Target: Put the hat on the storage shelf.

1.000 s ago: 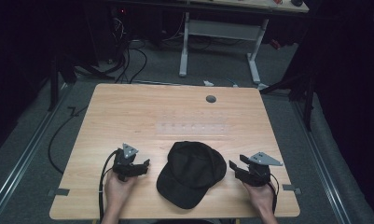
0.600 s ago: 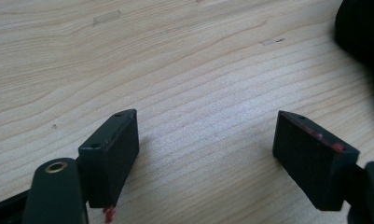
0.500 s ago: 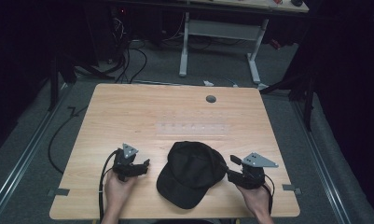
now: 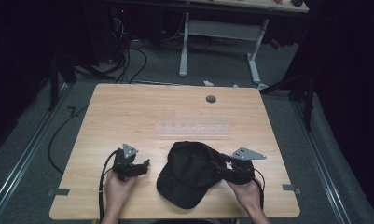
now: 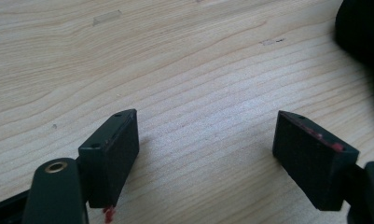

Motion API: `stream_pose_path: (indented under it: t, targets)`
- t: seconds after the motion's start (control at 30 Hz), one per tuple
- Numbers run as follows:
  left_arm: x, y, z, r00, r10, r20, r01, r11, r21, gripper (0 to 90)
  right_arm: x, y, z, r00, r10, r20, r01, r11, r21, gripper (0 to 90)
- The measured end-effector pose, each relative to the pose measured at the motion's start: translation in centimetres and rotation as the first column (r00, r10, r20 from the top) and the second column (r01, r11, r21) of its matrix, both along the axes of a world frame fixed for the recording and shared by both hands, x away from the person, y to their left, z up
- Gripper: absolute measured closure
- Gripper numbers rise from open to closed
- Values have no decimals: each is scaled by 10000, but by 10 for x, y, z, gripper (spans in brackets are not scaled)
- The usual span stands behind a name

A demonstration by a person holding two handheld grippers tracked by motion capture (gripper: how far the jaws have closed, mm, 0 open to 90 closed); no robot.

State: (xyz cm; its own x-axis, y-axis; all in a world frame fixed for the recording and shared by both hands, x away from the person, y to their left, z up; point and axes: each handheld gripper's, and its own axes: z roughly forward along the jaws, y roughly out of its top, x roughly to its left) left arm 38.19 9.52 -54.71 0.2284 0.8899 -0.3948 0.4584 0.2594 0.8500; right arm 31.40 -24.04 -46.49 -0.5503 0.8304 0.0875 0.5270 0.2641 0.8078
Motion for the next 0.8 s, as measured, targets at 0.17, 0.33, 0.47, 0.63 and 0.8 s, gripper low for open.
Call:
stream_pose_path:
  t: [0.17, 0.33, 0.47, 0.63, 0.8]
  targets:
    - [0, 0, 0, 10000, 1, 0, -1, 10000, -1, 228, 4, 9, 0, 10000, -55, 7, 55, 9995, -310, 519]
    - [0, 0, 0, 10000, 1, 1, -1, 10000, -2, 229, 8, 15, -2, 9998, -160, -135, 153, 9986, -504, 564]
    - [0, 0, 0, 10000, 4, 1, -4, 10000, -3, 229, 13, 18, -6, 9995, -196, -267, 180, 9979, -618, 610]
    - [0, 0, 0, 10000, -2, 0, 2, 10000, 0, 229, 14, 18, -8, 9992, -305, -271, 288, 9978, -603, 654]
    - [0, 1, 0, 10000, -22, -13, 22, 10000, 6, 234, 14, 20, -9, 9989, -406, -230, 388, 9965, -746, 722]
